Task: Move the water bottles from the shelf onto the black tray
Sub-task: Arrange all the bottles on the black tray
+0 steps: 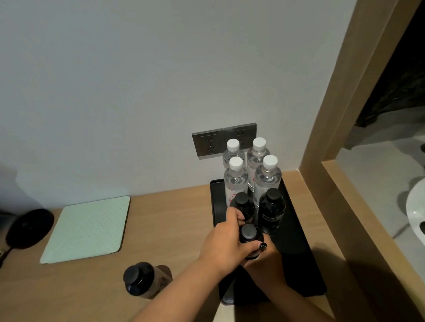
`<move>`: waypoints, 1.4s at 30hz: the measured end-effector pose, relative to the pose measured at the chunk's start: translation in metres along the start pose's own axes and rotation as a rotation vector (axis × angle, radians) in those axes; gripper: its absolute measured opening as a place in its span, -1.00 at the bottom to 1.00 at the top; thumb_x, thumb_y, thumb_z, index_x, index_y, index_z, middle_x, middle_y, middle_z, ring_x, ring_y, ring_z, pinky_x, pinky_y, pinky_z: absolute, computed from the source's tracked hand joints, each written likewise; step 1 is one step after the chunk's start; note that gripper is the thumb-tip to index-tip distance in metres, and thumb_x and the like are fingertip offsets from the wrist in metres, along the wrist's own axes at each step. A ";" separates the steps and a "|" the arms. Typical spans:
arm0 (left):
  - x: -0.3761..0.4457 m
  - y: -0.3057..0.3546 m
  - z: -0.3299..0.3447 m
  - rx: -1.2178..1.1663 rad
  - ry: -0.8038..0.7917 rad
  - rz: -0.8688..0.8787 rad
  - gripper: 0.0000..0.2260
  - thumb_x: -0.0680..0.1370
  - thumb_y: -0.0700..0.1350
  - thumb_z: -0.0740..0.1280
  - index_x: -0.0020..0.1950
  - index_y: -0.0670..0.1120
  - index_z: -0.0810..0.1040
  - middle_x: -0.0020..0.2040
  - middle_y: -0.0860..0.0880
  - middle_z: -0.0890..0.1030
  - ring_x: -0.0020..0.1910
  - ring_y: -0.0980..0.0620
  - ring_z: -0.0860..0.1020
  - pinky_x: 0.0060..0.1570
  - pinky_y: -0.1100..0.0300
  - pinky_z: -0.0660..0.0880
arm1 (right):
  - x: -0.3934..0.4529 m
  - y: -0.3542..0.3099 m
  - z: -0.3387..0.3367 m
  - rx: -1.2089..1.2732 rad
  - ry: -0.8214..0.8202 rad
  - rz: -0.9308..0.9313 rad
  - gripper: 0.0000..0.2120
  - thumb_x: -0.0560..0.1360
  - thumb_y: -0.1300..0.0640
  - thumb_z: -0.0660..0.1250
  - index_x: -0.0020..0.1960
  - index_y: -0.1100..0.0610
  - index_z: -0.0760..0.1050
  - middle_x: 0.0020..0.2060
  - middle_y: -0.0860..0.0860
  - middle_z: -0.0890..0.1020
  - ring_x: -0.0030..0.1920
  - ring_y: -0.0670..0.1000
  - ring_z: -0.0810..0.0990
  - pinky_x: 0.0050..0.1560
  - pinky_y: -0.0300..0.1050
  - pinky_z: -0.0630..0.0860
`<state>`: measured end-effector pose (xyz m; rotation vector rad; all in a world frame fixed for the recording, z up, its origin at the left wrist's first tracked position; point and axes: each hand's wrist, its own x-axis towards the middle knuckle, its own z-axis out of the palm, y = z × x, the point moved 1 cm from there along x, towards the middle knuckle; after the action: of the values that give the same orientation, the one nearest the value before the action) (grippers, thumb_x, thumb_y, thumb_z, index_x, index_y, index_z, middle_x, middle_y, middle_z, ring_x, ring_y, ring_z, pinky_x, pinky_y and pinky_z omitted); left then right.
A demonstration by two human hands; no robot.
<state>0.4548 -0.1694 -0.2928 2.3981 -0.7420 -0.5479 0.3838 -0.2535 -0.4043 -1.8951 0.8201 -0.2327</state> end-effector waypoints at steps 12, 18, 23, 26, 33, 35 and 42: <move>-0.028 -0.010 -0.022 -0.195 0.183 -0.095 -0.71 0.52 0.08 0.30 0.21 0.08 0.38 0.12 0.16 0.55 0.09 0.26 0.52 0.13 0.17 0.53 | 0.006 0.003 0.002 0.112 -0.078 0.108 -0.40 0.21 0.24 0.59 0.19 0.13 0.44 0.10 0.09 0.60 0.13 0.08 0.58 0.17 -0.06 0.49; -0.067 -0.058 -0.067 -0.233 0.530 -0.196 -0.81 0.56 -0.06 0.29 0.17 0.07 0.45 0.16 0.15 0.54 0.09 0.16 0.51 0.20 0.16 0.45 | 0.004 -0.003 -0.001 0.052 -0.052 0.090 -0.34 0.25 0.22 0.59 0.27 0.20 0.39 0.17 0.16 0.56 0.19 0.16 0.54 0.17 -0.16 0.41; -0.093 -0.110 -0.081 -0.206 0.542 -0.272 -0.76 0.53 -0.09 0.33 0.19 0.00 0.46 0.15 0.15 0.51 -0.20 0.20 0.48 -0.13 0.36 0.40 | 0.000 -0.006 0.008 0.001 -0.026 0.229 -0.27 0.24 0.15 0.60 0.32 0.19 0.35 0.25 0.16 0.53 0.27 0.18 0.49 0.26 -0.01 0.43; -0.103 -0.132 -0.078 -0.277 0.452 -0.266 -0.78 0.52 -0.12 0.35 0.14 0.03 0.48 0.11 0.14 0.54 0.11 0.16 0.49 0.14 0.22 0.42 | -0.010 -0.006 0.014 -0.007 0.009 0.284 -0.26 0.28 0.22 0.56 0.37 0.21 0.30 0.29 0.19 0.48 0.29 0.22 0.46 0.28 0.05 0.42; -0.119 -0.159 -0.066 -0.440 0.303 -0.187 -0.88 0.50 -0.06 0.36 -0.04 0.15 0.49 -0.12 0.07 0.63 -0.14 0.17 0.60 -0.09 0.16 0.55 | -0.069 -0.018 0.034 0.002 0.177 0.454 -0.20 0.33 0.23 0.53 0.44 0.25 0.19 0.37 0.24 0.37 0.29 0.26 0.45 0.27 0.08 0.42; -0.118 -0.166 -0.065 -0.506 0.237 -0.164 -0.84 0.50 -0.09 0.37 -0.07 0.16 0.46 -0.19 0.02 0.63 -0.20 0.11 0.61 -0.13 0.14 0.53 | -0.089 -0.024 0.039 -0.009 0.201 0.461 -0.27 0.36 0.26 0.50 0.42 0.26 0.23 0.37 0.24 0.36 0.28 0.24 0.44 0.26 0.05 0.41; -0.126 -0.177 -0.075 -0.692 0.420 -0.144 -0.81 0.46 -0.28 0.40 -0.21 0.02 0.58 -0.22 0.02 0.62 -0.24 0.21 0.56 -0.25 0.39 0.48 | -0.146 -0.048 0.060 -0.008 0.077 0.264 -0.50 0.41 0.24 0.45 0.28 0.06 0.36 0.22 0.02 0.39 0.21 0.02 0.45 0.28 -0.10 0.40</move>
<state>0.4657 0.0586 -0.3194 1.8231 -0.1500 -0.2724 0.3249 -0.1049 -0.3627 -1.7713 1.1133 -0.1404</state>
